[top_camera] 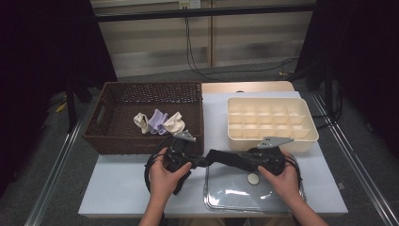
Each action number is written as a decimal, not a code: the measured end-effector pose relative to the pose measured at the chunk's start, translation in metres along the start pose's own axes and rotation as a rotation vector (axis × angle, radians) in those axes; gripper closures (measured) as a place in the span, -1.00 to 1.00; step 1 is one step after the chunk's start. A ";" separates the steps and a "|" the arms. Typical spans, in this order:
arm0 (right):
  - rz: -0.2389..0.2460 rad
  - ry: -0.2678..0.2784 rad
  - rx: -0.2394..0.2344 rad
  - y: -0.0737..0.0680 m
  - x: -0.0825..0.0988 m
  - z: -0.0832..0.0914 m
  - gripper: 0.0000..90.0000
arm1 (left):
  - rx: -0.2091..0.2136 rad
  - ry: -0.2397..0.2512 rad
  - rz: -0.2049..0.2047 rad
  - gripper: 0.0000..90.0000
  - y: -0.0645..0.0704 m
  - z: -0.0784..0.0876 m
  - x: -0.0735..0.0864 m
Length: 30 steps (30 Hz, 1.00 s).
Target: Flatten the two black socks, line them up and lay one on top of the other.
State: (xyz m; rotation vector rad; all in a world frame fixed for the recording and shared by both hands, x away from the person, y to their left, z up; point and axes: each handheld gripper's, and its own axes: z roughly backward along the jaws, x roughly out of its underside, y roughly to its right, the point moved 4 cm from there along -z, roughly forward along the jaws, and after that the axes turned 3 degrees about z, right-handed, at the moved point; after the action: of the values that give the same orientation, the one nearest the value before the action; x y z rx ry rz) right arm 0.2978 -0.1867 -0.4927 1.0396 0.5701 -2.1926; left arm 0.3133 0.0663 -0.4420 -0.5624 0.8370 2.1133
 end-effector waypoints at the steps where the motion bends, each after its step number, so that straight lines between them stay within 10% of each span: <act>1: -0.001 0.004 0.001 0.000 0.000 0.001 0.88 | -0.003 -0.001 -0.005 0.85 0.000 0.001 0.000; 17: 0.046 0.067 -0.063 -0.024 -0.011 0.018 0.79 | -0.008 0.025 0.061 0.86 -0.008 -0.003 0.003; 24: 0.061 0.025 -0.022 -0.024 -0.002 0.006 0.34 | -0.007 0.024 0.061 0.86 -0.008 -0.002 0.002; 30: 0.080 -0.008 -0.003 -0.019 0.005 0.001 0.83 | 0.003 0.014 0.057 0.86 -0.008 -0.003 0.003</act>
State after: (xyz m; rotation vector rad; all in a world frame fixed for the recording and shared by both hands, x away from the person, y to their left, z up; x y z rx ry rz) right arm 0.2815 -0.1752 -0.4938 1.0344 0.5196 -2.1241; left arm 0.3183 0.0691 -0.4489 -0.5578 0.8732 2.1612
